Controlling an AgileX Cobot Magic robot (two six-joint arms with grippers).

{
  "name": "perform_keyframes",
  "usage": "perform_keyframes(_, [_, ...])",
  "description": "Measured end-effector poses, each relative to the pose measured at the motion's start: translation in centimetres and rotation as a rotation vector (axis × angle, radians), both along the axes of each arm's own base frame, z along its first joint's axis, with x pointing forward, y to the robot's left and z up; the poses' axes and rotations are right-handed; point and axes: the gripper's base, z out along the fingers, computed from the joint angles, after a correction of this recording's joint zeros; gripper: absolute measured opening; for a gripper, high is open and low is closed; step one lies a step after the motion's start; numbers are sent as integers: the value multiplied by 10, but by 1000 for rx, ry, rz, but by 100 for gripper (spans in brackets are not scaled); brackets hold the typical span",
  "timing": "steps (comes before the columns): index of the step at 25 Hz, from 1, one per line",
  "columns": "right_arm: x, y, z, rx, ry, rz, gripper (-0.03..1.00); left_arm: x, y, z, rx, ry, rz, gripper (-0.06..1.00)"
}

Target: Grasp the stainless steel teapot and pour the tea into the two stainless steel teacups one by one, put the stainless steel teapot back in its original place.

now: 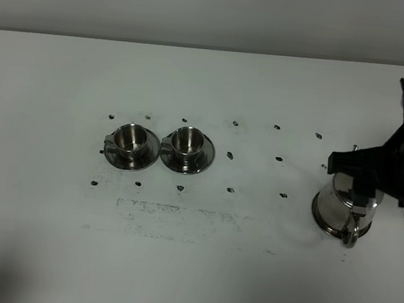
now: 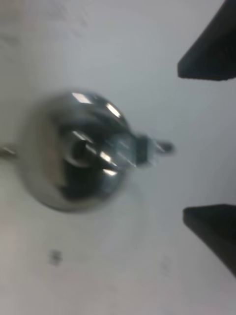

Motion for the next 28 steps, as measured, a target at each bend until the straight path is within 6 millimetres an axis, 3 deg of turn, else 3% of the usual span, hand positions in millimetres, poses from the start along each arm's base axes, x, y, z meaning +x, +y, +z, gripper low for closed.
perform_keyframes(6, [-14,20,-29,87,17,64,55,0,0,0,0,0,0,65])
perform_keyframes(19, [-22,24,-57,205,-62,47,55,0,0,0,-1,0,1,65])
perform_keyframes(28, [-18,25,-74,186,-65,81,55,0,0,0,0,0,0,65])
